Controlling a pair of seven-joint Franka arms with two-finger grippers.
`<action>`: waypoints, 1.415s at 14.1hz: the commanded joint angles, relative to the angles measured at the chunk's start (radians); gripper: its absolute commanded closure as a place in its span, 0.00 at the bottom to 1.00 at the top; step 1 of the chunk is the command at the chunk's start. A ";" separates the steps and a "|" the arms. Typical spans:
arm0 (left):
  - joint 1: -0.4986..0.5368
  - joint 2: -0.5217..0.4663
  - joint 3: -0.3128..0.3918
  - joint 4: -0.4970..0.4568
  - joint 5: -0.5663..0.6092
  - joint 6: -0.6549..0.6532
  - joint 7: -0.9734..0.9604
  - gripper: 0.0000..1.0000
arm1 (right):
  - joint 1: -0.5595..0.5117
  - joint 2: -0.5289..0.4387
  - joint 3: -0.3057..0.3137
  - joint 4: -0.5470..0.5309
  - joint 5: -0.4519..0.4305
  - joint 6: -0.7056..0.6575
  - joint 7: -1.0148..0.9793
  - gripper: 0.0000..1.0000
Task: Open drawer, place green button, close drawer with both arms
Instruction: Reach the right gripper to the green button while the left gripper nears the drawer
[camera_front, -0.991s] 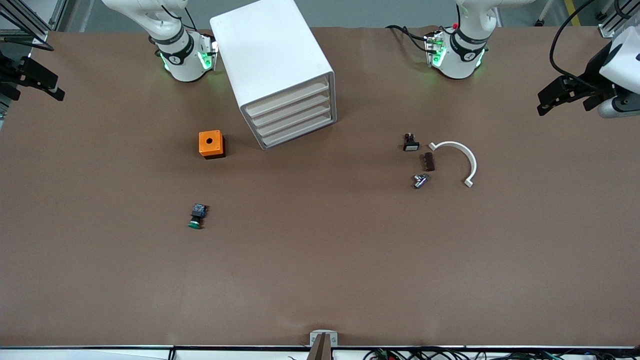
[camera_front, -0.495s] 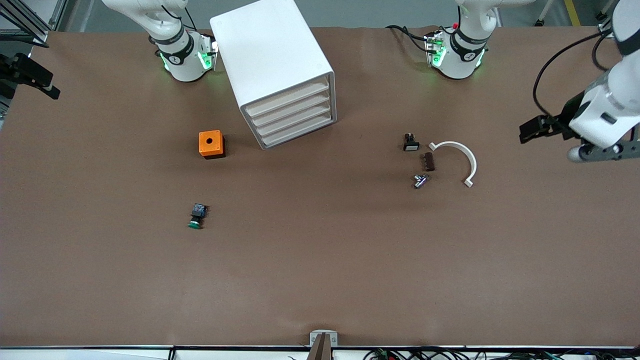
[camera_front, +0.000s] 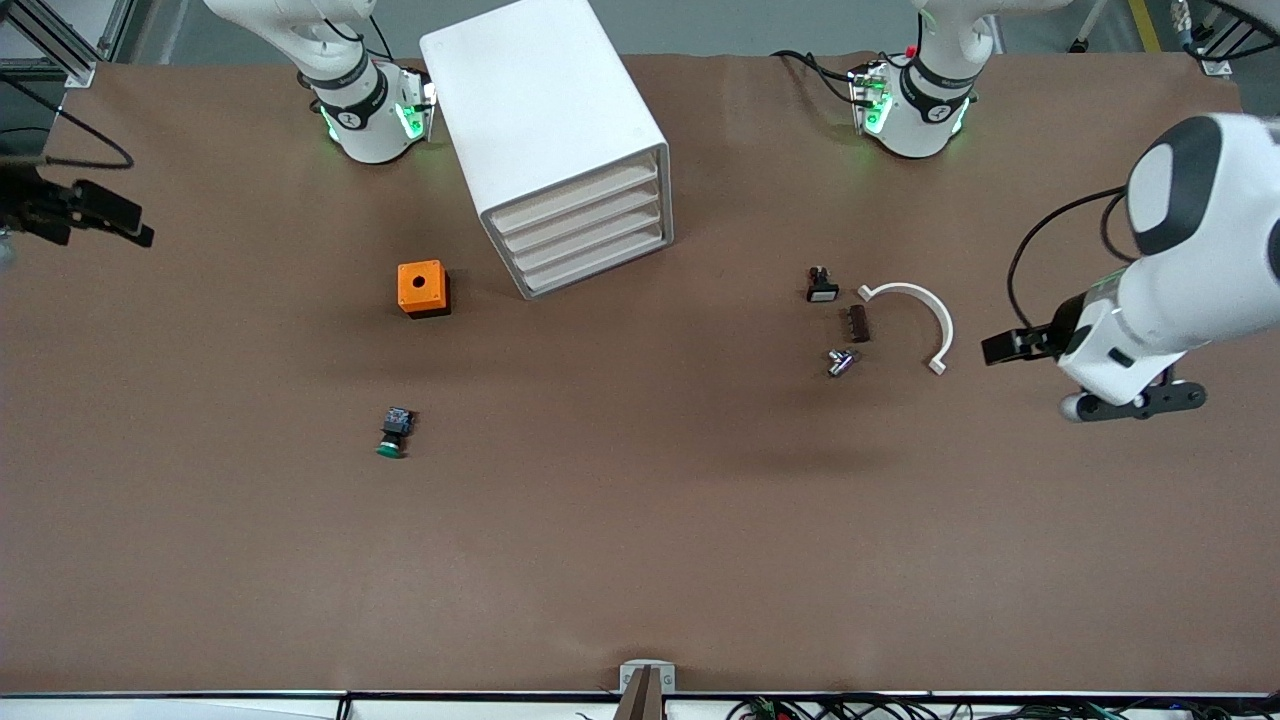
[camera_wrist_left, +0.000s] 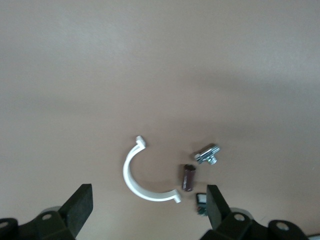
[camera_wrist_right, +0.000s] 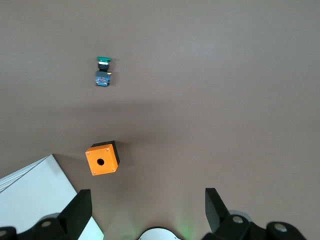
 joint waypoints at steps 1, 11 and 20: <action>-0.033 0.050 -0.008 0.014 -0.026 0.029 -0.118 0.00 | -0.046 0.088 0.009 0.049 -0.006 -0.013 -0.004 0.00; -0.319 0.211 -0.010 0.025 -0.066 0.066 -0.891 0.00 | 0.078 0.136 0.019 -0.131 0.007 0.312 0.217 0.00; -0.517 0.423 -0.010 0.085 -0.360 0.067 -1.585 0.00 | 0.143 0.242 0.019 -0.373 0.009 0.763 0.280 0.00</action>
